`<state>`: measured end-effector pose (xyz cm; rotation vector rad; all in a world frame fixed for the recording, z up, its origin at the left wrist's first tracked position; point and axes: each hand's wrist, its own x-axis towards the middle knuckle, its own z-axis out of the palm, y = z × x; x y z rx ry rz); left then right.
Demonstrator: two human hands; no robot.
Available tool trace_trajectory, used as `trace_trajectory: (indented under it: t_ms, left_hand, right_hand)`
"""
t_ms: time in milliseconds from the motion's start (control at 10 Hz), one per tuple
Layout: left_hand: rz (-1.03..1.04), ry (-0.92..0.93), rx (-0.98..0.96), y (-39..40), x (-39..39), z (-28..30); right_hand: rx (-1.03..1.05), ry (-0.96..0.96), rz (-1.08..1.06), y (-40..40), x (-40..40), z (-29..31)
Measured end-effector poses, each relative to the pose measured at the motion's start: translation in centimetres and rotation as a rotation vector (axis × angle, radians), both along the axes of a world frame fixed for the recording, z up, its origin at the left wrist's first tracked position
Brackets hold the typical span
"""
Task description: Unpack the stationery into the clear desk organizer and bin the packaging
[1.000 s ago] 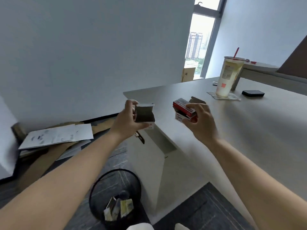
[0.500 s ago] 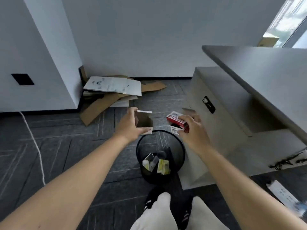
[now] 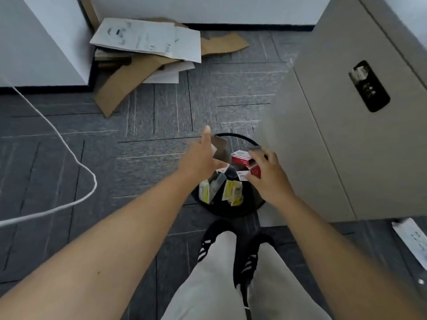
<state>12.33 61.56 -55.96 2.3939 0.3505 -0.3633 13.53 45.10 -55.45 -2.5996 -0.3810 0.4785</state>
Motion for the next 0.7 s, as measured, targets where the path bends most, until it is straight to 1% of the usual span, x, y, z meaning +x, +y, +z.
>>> trace_trajectory:
  t_ms: [100,200,300,500,600,700]
  left_hand:
    - [-0.068,0.073,0.085,-0.1,1.2,-1.3]
    - [-0.229,0.11,0.274,0.4,1.6,-1.7]
    - [-0.337,0.107,0.399,0.8,1.7,-1.2]
    - [-0.471,0.042,0.485,0.7,-0.4,3.0]
    - [-0.518,-0.125,0.479,1.0,-3.5,7.5]
    - [-0.646,-0.555,0.518,0.8,-11.3,11.3]
  right_hand:
    - [-0.094,0.062,0.04,-0.2,0.7,-1.1]
    - [-0.158,0.086,0.051,-0.7,1.3,-1.2]
    - [-0.226,0.074,0.086,-1.2,1.5,-0.8]
    - [-0.243,0.009,0.1,-1.8,-0.4,2.8]
    - [-0.09,-0.026,0.047,-2.1,-3.4,7.1]
    - [0.201,-0.019,0.007,-4.0,-10.3,12.1]
